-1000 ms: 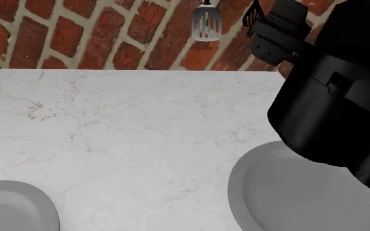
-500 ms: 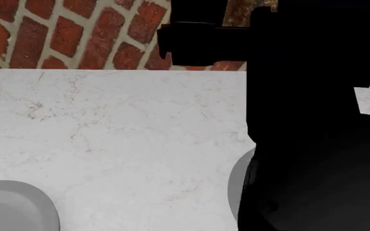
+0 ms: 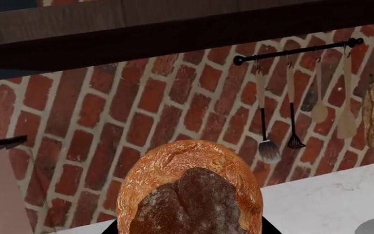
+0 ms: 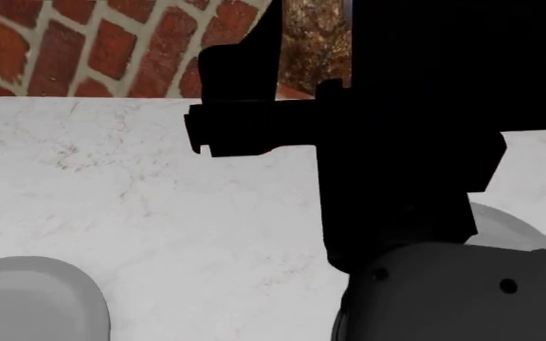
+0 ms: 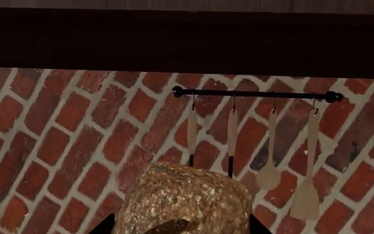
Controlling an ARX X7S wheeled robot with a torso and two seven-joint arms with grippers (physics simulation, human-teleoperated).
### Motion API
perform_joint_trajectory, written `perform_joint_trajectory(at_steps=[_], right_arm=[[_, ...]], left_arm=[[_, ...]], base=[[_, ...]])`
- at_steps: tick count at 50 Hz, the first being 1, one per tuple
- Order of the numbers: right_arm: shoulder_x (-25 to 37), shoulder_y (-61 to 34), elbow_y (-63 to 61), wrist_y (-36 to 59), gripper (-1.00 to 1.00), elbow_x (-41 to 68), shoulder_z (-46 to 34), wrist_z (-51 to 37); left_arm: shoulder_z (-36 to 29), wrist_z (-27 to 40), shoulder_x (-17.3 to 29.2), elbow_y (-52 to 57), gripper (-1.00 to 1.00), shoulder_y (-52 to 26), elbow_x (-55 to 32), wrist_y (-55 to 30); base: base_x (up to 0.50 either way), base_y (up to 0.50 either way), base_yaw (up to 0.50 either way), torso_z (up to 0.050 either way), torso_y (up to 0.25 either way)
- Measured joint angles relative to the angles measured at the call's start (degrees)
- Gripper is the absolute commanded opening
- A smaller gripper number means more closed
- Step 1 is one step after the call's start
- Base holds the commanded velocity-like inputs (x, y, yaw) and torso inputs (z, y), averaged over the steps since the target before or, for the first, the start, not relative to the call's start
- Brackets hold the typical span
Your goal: Place all breads on the cutting board.
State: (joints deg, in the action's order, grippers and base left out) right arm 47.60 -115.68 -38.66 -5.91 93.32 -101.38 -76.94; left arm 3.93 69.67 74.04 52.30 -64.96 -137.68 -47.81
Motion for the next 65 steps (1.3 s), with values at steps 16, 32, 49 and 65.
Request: perform_joint_trajectory(at_steps=[16, 32, 49, 65], right_arm=[[0.08, 1.47, -0.25, -0.59, -1.00, -1.06, 0.49, 0.39], [0.40, 2.20, -0.31, -0.63, -1.00, -1.40, 0.99, 0.97], [0.68, 2.62, -0.38, -0.17, -1.00, -1.88, 1.39, 1.30], [0.75, 3.02, -0.58, 0.27, -1.00, -2.28, 1.76, 1.23]], left_arm=[[9.11, 0.10, -2.97, 0.07, -1.00, 8.82, 1.04, -3.67], [11.13, -0.29, -3.61, -0.38, -1.00, 10.48, 1.31, -4.82], [5.51, 0.31, -1.15, -0.01, -1.00, 5.16, 0.11, -1.67], [11.35, 0.05, -3.99, -0.31, -1.00, 11.06, 1.69, -4.99]], base=[[-0.32, 0.35, 0.00, 0.000, 0.000], [-0.28, 0.35, 0.00, 0.000, 0.000], [-0.16, 0.43, 0.00, 0.000, 0.000], [-0.12, 0.41, 0.00, 0.000, 0.000]])
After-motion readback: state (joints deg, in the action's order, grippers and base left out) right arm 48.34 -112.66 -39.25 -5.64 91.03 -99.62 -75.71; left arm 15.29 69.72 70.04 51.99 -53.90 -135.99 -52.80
